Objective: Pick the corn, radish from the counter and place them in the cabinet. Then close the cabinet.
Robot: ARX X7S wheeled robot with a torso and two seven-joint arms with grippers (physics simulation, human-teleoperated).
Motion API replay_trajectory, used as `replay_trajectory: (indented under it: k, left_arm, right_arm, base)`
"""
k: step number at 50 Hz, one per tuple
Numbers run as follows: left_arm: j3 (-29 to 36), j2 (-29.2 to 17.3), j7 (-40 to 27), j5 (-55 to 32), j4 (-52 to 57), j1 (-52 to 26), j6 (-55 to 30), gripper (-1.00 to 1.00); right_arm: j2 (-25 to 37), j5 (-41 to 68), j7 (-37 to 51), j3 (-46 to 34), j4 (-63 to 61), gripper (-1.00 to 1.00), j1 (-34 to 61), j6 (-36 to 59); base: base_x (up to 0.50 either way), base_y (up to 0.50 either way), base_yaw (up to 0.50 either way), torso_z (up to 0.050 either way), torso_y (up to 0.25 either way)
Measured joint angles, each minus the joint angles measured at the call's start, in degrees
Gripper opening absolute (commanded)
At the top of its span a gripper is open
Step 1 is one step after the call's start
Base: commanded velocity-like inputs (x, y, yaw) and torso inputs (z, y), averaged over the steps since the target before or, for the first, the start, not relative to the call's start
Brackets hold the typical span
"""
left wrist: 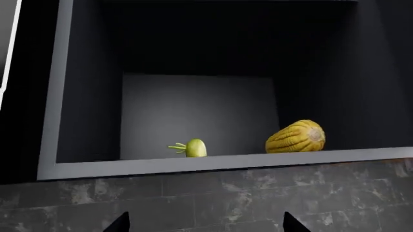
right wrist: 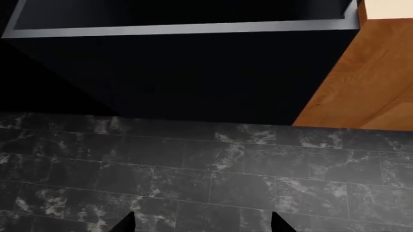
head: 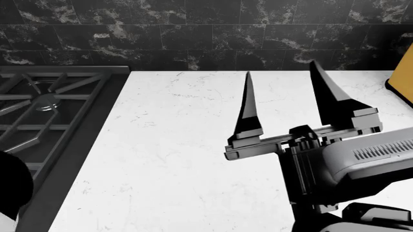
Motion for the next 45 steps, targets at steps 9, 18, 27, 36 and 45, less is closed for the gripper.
replay_trajectory:
  k: [9,18,27,36,45]
  left_arm:
    - [-0.5,-1.6,-4.6,-3.8,6.6,6.4,2.7,1.0]
    - [-3.7,0.2,-0.2,1.7,13.1,14.4,1.6,1.0]
    - [-6.4,2.5,8.0,11.2,18.7,22.7,1.7,1.0]
    - [-7.2,4.1,12.6,17.2,21.5,28.2,3.0,1.0]
    - [-6.8,4.7,15.5,21.4,22.5,31.3,4.4,1.0]
  right_arm:
    - [0.8,-0.3,0.7,0.4,-1.0,1.0,-0.2,0.5]
    - [2.9,-0.7,1.8,1.1,-2.3,1.0,-0.2,0.8]
    - [5.5,0.2,1.5,1.9,-2.9,1.0,0.7,1.3]
    - [10.0,2.2,0.2,3.4,-3.0,1.0,1.9,0.1]
    - [16.4,4.8,-1.7,5.2,-3.0,1.0,3.1,-3.3]
  base:
    - [0.0,0.0,0.0,0.0,0.0]
    - [0.0,0.0,0.0,0.0,0.0]
    - [0.0,0.0,0.0,0.0,0.0]
    - [0.0,0.0,0.0,0.0,0.0]
    - [0.0,0.0,0.0,0.0,0.0]
